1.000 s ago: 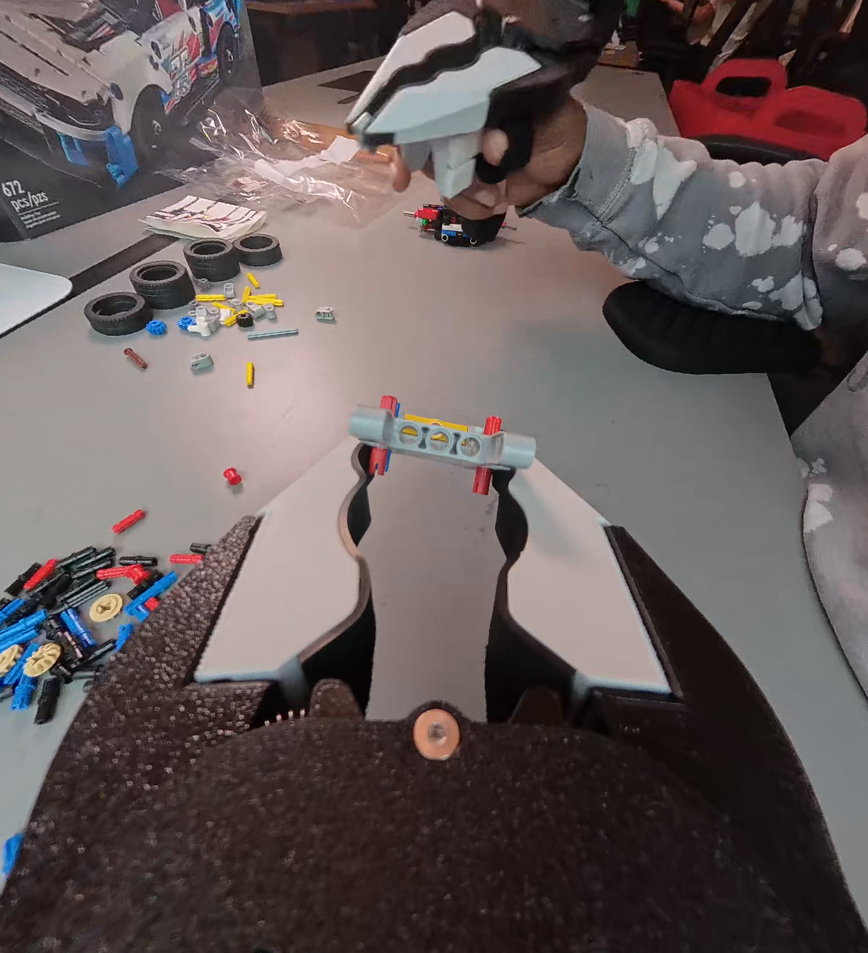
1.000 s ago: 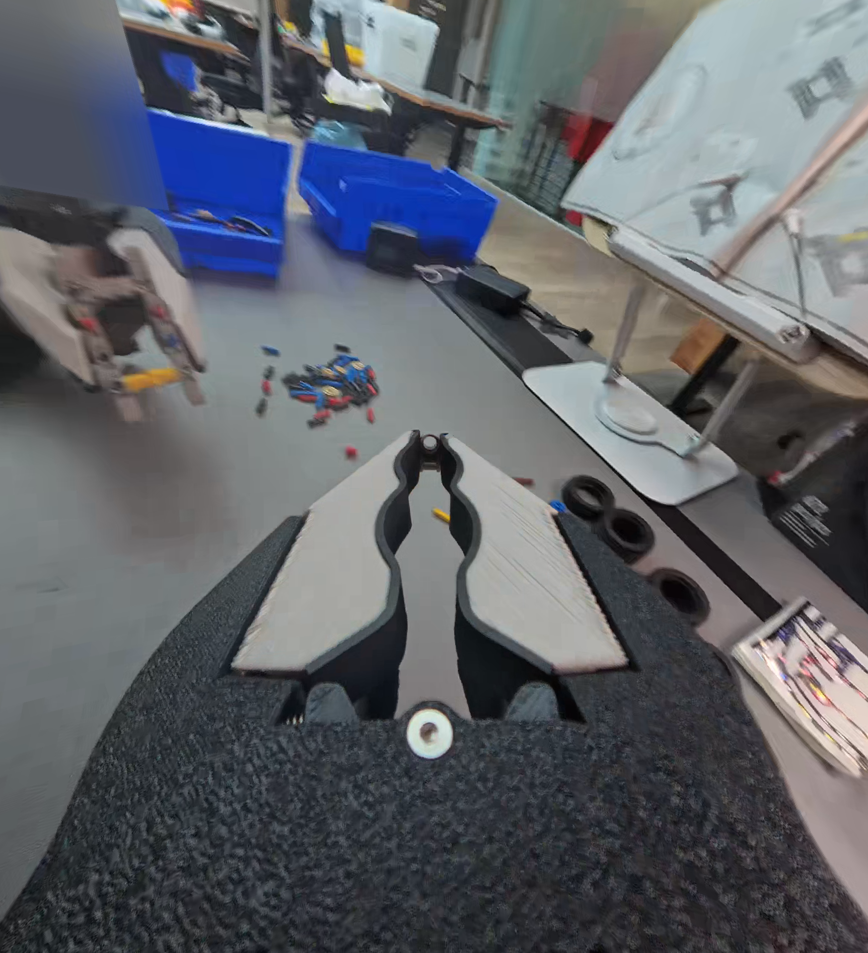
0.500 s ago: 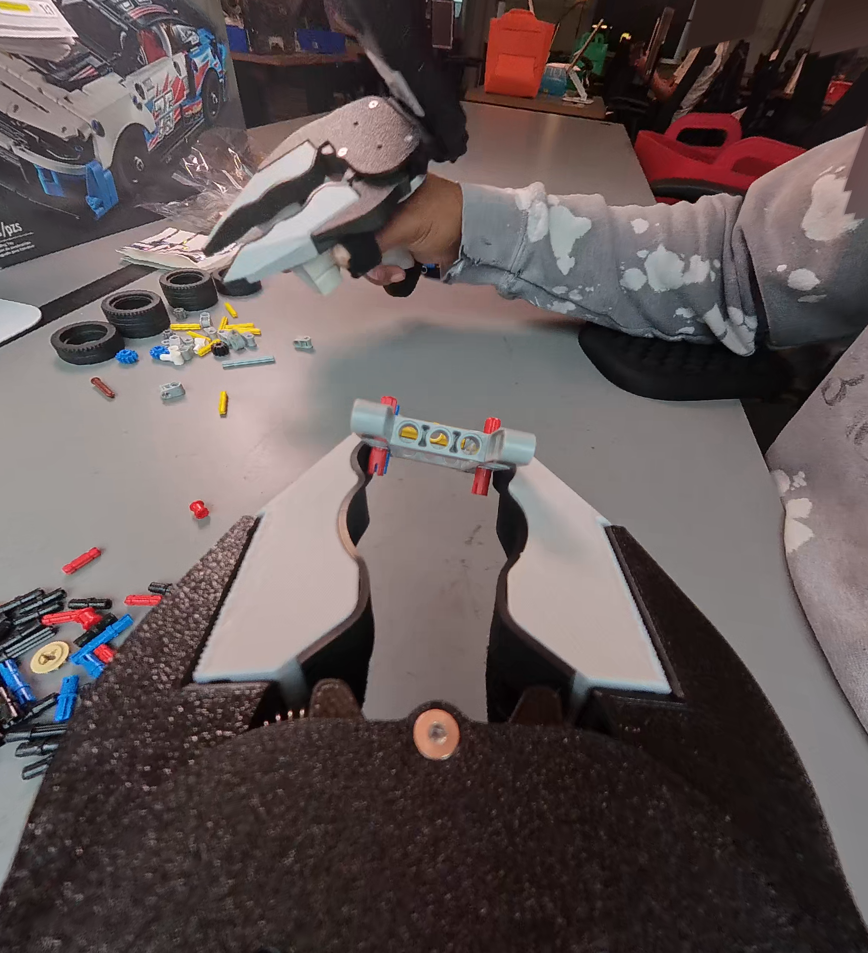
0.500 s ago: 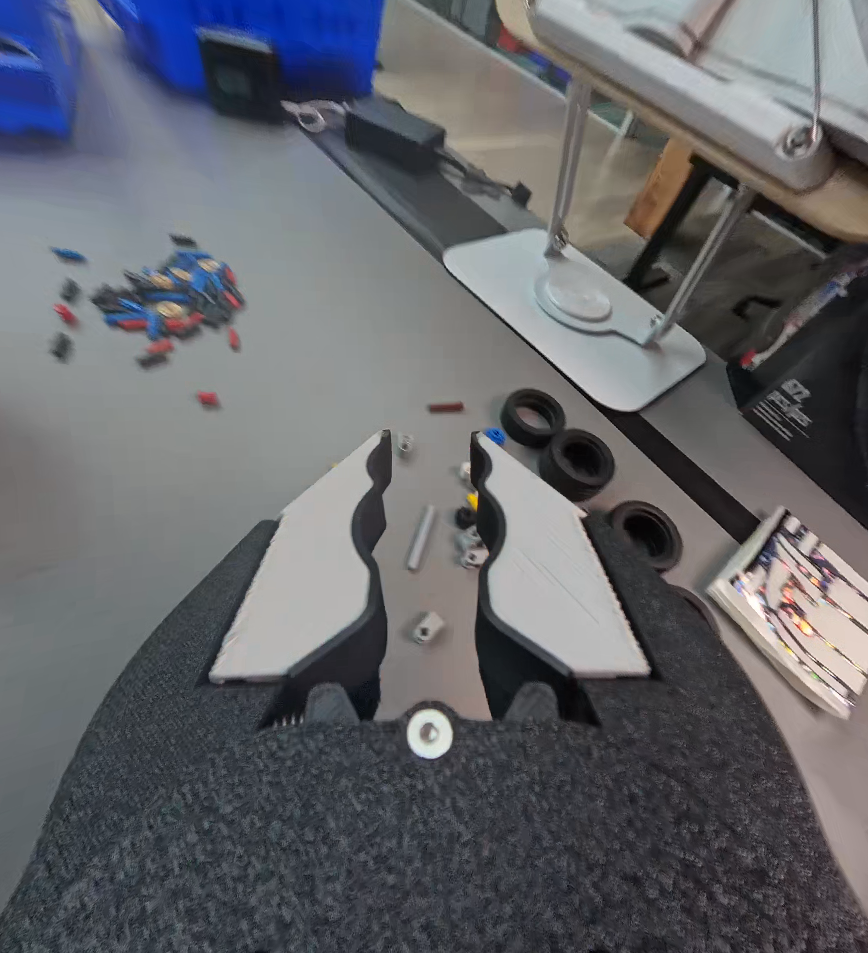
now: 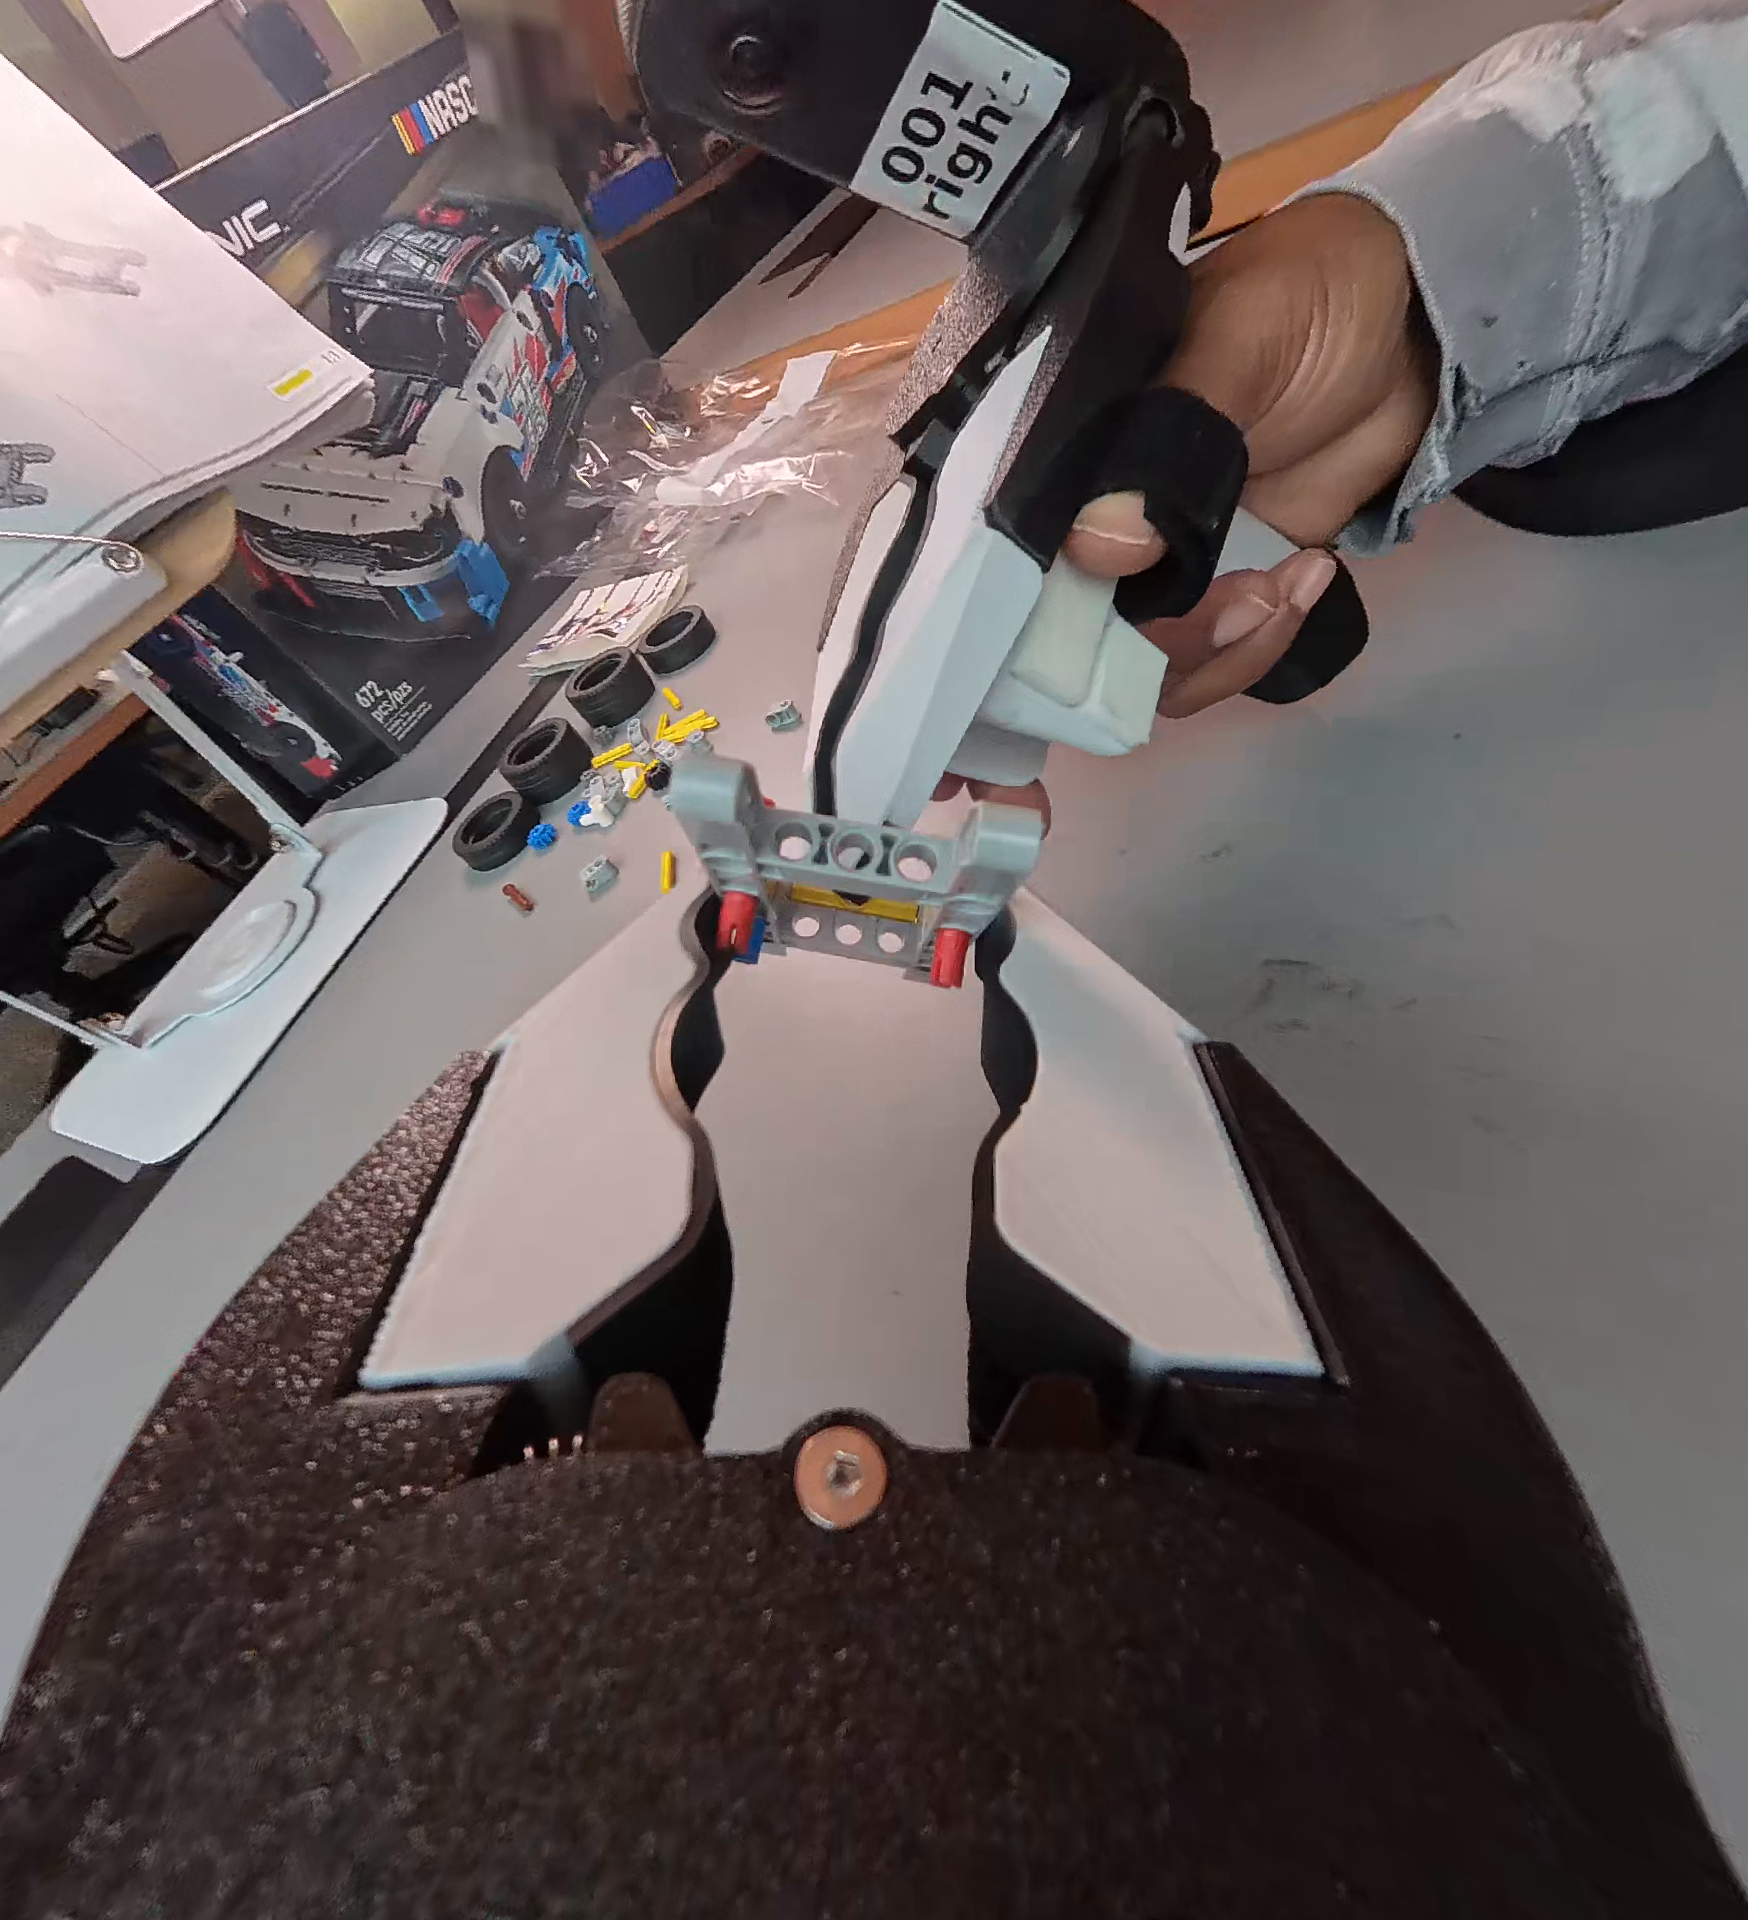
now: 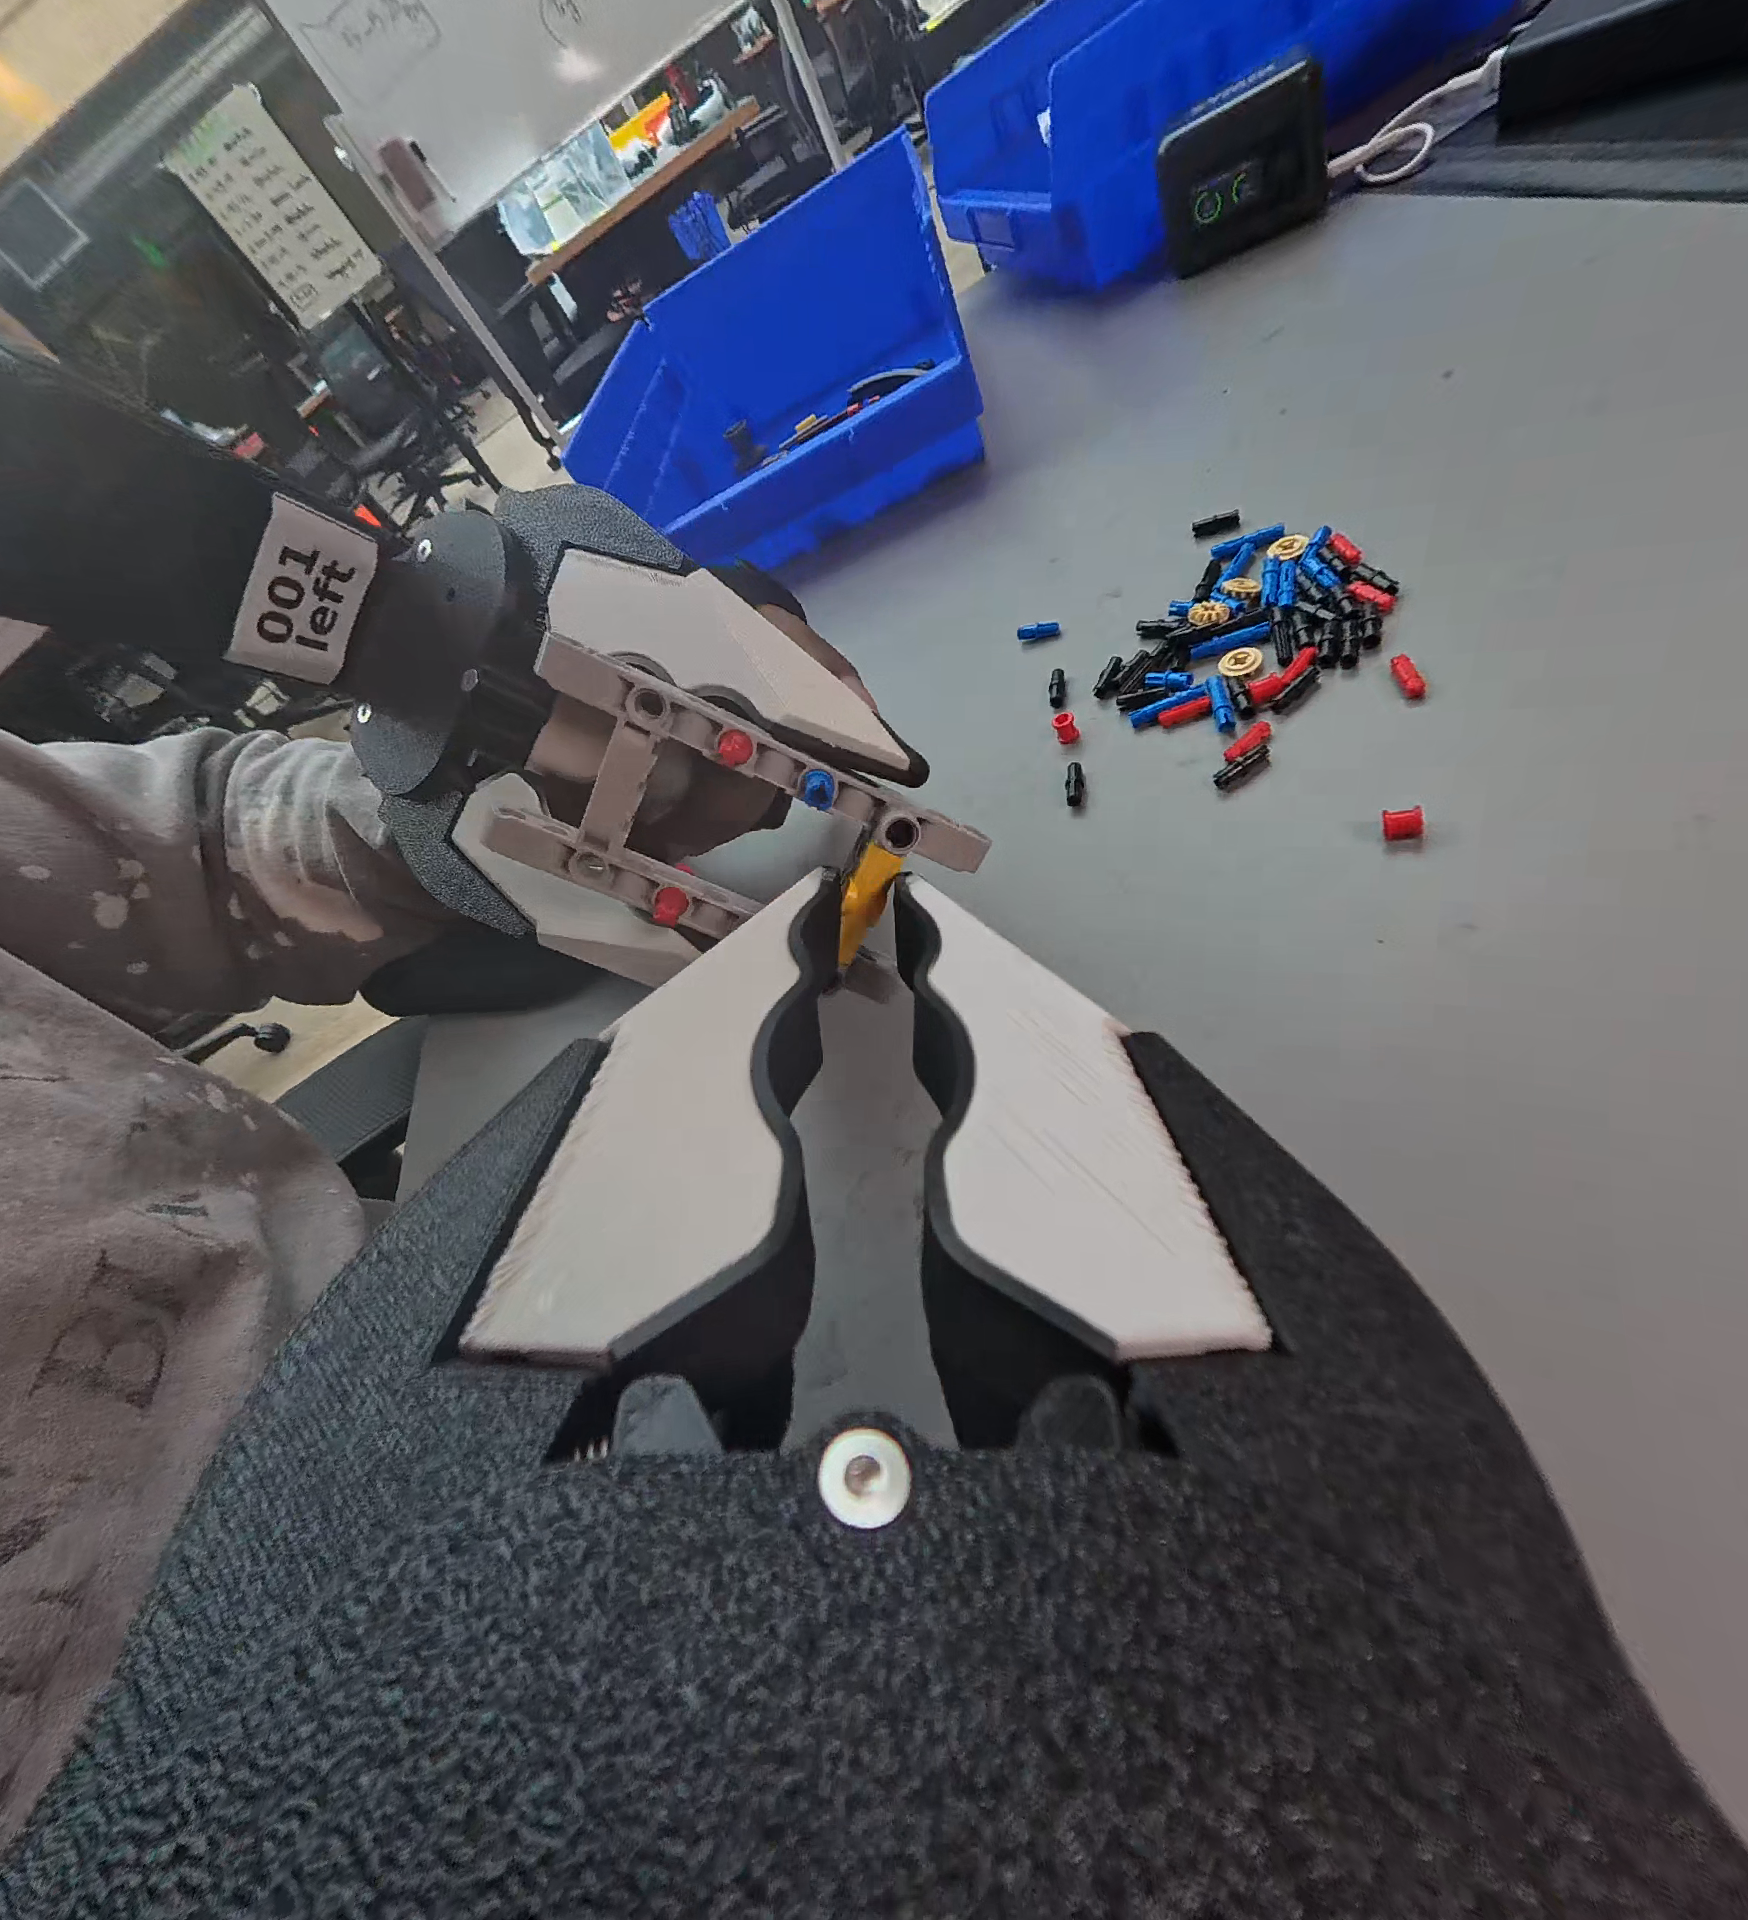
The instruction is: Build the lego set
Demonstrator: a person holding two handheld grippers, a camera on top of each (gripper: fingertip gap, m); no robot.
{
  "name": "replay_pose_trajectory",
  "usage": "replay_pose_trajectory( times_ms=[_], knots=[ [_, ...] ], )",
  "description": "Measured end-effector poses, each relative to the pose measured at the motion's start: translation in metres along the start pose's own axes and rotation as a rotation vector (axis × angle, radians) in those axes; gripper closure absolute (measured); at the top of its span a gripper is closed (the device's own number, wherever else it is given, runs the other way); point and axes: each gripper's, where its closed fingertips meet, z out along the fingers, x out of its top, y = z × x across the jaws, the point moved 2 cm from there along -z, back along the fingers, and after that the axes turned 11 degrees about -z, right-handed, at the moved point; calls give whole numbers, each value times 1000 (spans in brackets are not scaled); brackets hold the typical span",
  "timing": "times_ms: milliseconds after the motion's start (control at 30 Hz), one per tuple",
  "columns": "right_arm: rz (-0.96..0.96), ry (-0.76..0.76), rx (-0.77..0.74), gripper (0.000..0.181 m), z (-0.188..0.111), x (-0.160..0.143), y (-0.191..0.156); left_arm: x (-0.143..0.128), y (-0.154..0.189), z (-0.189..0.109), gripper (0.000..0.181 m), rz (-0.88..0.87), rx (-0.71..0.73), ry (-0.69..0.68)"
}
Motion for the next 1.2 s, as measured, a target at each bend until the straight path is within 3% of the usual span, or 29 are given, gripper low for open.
replay_pose_trajectory(
  times_ms=[133, 233, 400, 500, 633, 800, 867, 1000, 1200],
  knots=[
    [19, 15, 5, 173, 0, 1, -1, 2, 1, 0, 133, 53, 26, 8],
    [-77, 9, -22, 174, -3, 2, 0, 1, 2, 1, 127, 106, 37, 8],
    [-548, -178, -184, 175, -19, -5, 13, -12, 11, -4, 119, -145, -195, -52],
    [-682, -327, -164, 175, -25, -21, 12, -8, 9, -14, 123, -294, -298, -39],
    [-770, -487, -74, 175, -22, -48, -1, -12, 16, -8, 147, -324, -327, -102],
    [-816, -535, 0, 174, -13, -64, -16, -31, 42, 6, 156, -248, -381, -266],
    [-832, -547, 0, 174, -14, -67, -14, -34, 46, 7, 167, -232, -397, -288],
    [-835, -534, 61, 174, -15, -73, -19, -41, 50, 7, 159, -227, -412, -335],
    [-849, -516, 115, 174, -11, -76, -28, -43, 55, 5, 163, -252, -466, -363]
  ],
)
